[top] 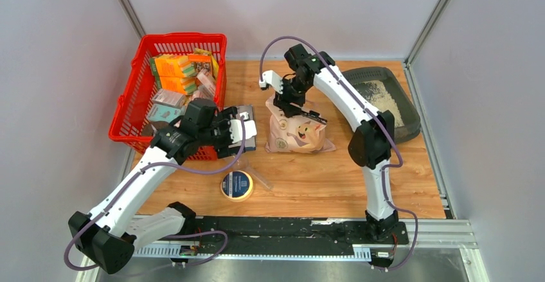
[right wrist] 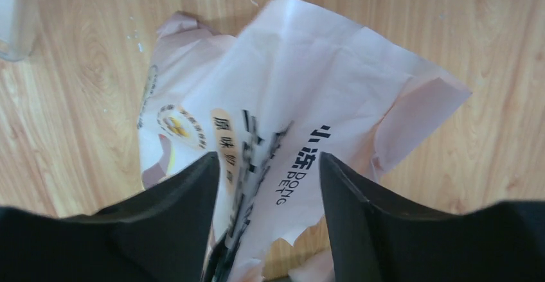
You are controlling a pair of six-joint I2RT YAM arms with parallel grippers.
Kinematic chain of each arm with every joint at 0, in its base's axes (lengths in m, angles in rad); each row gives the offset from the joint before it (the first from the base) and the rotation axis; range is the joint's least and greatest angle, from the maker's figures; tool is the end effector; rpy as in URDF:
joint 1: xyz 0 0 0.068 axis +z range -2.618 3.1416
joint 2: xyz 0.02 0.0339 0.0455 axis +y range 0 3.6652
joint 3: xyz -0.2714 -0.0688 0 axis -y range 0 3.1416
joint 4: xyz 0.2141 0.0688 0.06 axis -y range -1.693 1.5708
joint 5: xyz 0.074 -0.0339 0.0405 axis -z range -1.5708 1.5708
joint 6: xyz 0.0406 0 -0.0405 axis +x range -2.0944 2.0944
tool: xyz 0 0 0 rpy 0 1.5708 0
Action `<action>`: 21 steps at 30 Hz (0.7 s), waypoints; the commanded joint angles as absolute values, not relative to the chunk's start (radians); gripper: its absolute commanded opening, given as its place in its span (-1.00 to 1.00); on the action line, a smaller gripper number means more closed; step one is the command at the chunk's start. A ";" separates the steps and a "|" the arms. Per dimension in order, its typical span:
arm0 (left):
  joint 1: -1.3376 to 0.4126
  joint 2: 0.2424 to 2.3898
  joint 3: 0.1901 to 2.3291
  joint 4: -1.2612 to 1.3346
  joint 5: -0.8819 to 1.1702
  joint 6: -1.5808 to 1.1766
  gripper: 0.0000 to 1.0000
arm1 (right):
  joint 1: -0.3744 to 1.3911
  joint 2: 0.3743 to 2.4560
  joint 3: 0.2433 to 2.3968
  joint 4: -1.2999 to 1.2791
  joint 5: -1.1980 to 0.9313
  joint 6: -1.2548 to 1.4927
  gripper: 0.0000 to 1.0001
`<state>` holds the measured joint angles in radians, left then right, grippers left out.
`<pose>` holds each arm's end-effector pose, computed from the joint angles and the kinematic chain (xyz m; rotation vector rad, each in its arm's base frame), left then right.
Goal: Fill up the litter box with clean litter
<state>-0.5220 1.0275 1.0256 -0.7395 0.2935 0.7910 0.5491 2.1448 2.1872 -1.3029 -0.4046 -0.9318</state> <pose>0.1477 -0.0985 0.3292 1.5070 1.7131 -0.1991 0.3437 0.2290 0.3044 -1.9032 1.9528 0.4677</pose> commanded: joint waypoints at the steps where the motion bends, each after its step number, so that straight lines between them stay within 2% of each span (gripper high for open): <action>1: -0.517 1.042 1.035 -0.726 0.307 0.796 0.77 | 0.548 2.022 2.149 -1.171 -0.422 -0.800 0.42; 3: -0.518 1.057 1.040 -0.729 0.307 0.798 0.77 | 0.531 1.933 2.088 -1.140 -0.469 -0.763 0.51; 9: -0.518 1.109 1.068 -0.735 0.318 0.790 0.77 | 0.523 1.780 1.907 -1.164 -0.439 -0.816 0.53; 13: -0.517 1.131 1.078 -0.733 0.342 0.772 0.76 | 0.509 1.749 1.827 -1.166 -0.417 -0.831 0.47; 21: -0.517 1.135 1.083 -0.744 0.337 0.772 0.75 | 0.503 1.744 1.809 -1.172 -0.325 -0.851 0.35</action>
